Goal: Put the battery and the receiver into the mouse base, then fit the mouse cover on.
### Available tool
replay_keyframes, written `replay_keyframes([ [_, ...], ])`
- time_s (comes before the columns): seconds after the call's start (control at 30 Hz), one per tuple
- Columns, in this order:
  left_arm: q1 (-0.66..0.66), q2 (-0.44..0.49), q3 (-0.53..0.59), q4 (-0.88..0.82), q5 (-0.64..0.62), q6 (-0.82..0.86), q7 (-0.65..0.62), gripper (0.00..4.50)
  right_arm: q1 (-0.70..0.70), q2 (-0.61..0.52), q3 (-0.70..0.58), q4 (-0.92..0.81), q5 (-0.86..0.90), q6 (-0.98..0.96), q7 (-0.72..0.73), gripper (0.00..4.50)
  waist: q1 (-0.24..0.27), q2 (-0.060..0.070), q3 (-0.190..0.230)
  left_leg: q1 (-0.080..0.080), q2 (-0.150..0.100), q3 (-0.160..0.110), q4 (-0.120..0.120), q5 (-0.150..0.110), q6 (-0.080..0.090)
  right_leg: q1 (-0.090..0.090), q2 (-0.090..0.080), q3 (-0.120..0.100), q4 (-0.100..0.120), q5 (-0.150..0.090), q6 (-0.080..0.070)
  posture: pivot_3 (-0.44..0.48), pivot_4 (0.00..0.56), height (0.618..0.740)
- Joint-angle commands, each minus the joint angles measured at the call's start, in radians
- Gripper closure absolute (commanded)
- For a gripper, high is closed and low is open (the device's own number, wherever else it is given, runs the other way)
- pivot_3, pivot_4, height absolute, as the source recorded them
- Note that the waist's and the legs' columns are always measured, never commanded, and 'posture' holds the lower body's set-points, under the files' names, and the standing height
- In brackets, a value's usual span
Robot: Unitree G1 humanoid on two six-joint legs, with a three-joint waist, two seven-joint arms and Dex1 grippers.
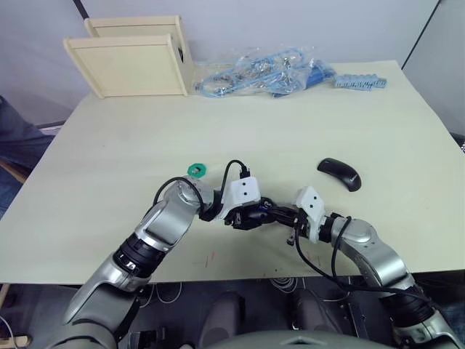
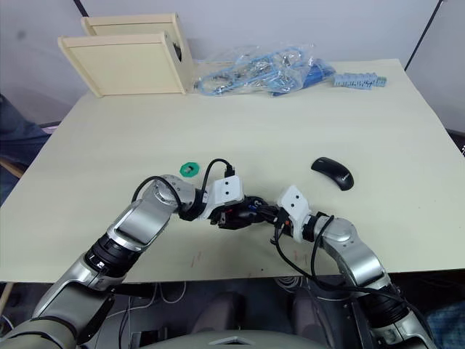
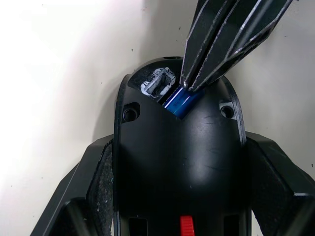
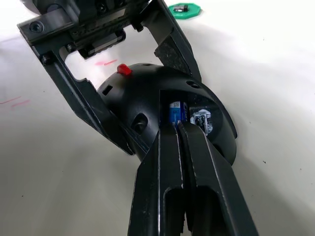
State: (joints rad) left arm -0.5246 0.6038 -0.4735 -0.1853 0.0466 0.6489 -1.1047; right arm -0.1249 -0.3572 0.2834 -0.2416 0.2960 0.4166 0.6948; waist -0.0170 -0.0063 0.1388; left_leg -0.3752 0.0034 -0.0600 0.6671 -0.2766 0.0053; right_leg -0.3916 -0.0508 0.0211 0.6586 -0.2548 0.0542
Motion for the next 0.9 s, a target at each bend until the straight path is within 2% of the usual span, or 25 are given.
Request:
replay_keyframes([
  [0.03, 0.037, -0.001, -0.070, 0.022, 0.013, 0.011, -0.008, 1.55, 0.011, -0.027, -0.054, -0.083, 0.081, 0.026, 0.052, 4.45, 0.001, 0.000, 0.001, -0.001, 0.000, 0.000, 0.000, 0.000, 0.000, 0.000, 0.000, 0.000, 0.000, 0.000, 0.000, 0.000, 0.150, 0.740],
  [0.2, 0.038, -0.003, -0.070, 0.023, 0.012, 0.012, -0.008, 1.55, 0.041, -0.117, -0.175, -0.178, 0.162, 0.016, 0.115, 4.45, 0.004, 0.000, 0.002, -0.003, -0.001, -0.001, 0.001, 0.000, 0.000, -0.002, -0.001, 0.000, 0.000, 0.000, 0.000, 0.000, 0.150, 0.740],
  [0.33, 0.037, -0.004, -0.070, 0.028, 0.013, 0.012, -0.007, 1.55, 0.124, -0.238, -0.313, -0.246, 0.258, 0.005, 0.221, 4.45, 0.006, 0.000, 0.003, -0.004, -0.001, 0.000, 0.001, 0.000, 0.000, -0.002, -0.001, -0.002, -0.001, 0.000, 0.000, 0.000, 0.150, 0.740],
  [0.47, 0.038, -0.004, -0.068, 0.035, 0.013, 0.008, -0.006, 1.55, 0.219, -0.350, -0.434, -0.281, 0.319, -0.032, 0.342, 2.56, 0.005, 0.000, 0.003, -0.004, -0.001, 0.000, 0.001, 0.000, 0.000, -0.002, -0.001, -0.002, -0.001, 0.000, 0.001, 0.000, 0.150, 0.740],
  [0.5, 0.038, -0.004, -0.068, 0.038, 0.013, 0.005, -0.006, 1.55, 0.234, -0.364, -0.455, -0.283, 0.329, -0.036, 0.354, 2.21, 0.005, 0.000, 0.003, -0.003, -0.001, 0.000, 0.001, 0.000, 0.000, -0.001, -0.001, -0.002, -0.001, 0.000, 0.001, 0.000, 0.150, 0.740],
  [0.53, 0.038, -0.004, -0.067, 0.040, 0.013, 0.004, -0.006, 1.55, 0.249, -0.377, -0.474, -0.284, 0.337, -0.042, 0.367, 1.70, 0.005, 0.000, 0.003, -0.003, 0.000, 0.000, 0.001, 0.000, 0.000, -0.001, -0.001, -0.002, -0.001, 0.000, 0.001, 0.000, 0.150, 0.740],
  [0.57, 0.038, -0.004, -0.067, 0.043, 0.013, 0.002, -0.007, 1.55, 0.268, -0.390, -0.497, -0.284, 0.344, -0.049, 0.383, 0.94, 0.005, 0.000, 0.003, -0.003, 0.000, 0.001, 0.001, 0.000, 0.000, -0.001, -0.001, -0.002, -0.001, 0.000, 0.001, 0.000, 0.150, 0.740],
  [0.63, 0.037, -0.004, -0.067, 0.047, 0.013, -0.002, -0.007, 1.55, 0.304, -0.410, -0.538, -0.281, 0.345, -0.069, 0.414, 0.66, 0.006, 0.000, 0.003, -0.003, 0.000, 0.001, 0.001, 0.000, 0.000, -0.001, -0.001, -0.002, -0.001, 0.000, 0.001, 0.000, 0.150, 0.740],
  [0.67, 0.036, -0.004, -0.066, 0.049, 0.013, -0.003, -0.008, 1.55, 0.326, -0.419, -0.562, -0.279, 0.341, -0.083, 0.427, 0.08, 0.008, 0.000, 0.004, -0.004, 0.000, 0.001, 0.001, 0.000, 0.000, -0.001, -0.001, -0.002, -0.001, 0.000, 0.001, 0.000, 0.150, 0.740],
  [0.9, 0.035, -0.002, -0.065, 0.057, 0.010, -0.010, -0.015, 1.55, 0.376, -0.412, -0.602, -0.275, 0.332, -0.126, 0.420, 0.08, 0.006, 0.000, 0.004, -0.003, 0.000, 0.001, 0.001, 0.000, 0.000, 0.000, -0.001, -0.002, -0.001, 0.000, 0.001, 0.000, 0.150, 0.740],
])
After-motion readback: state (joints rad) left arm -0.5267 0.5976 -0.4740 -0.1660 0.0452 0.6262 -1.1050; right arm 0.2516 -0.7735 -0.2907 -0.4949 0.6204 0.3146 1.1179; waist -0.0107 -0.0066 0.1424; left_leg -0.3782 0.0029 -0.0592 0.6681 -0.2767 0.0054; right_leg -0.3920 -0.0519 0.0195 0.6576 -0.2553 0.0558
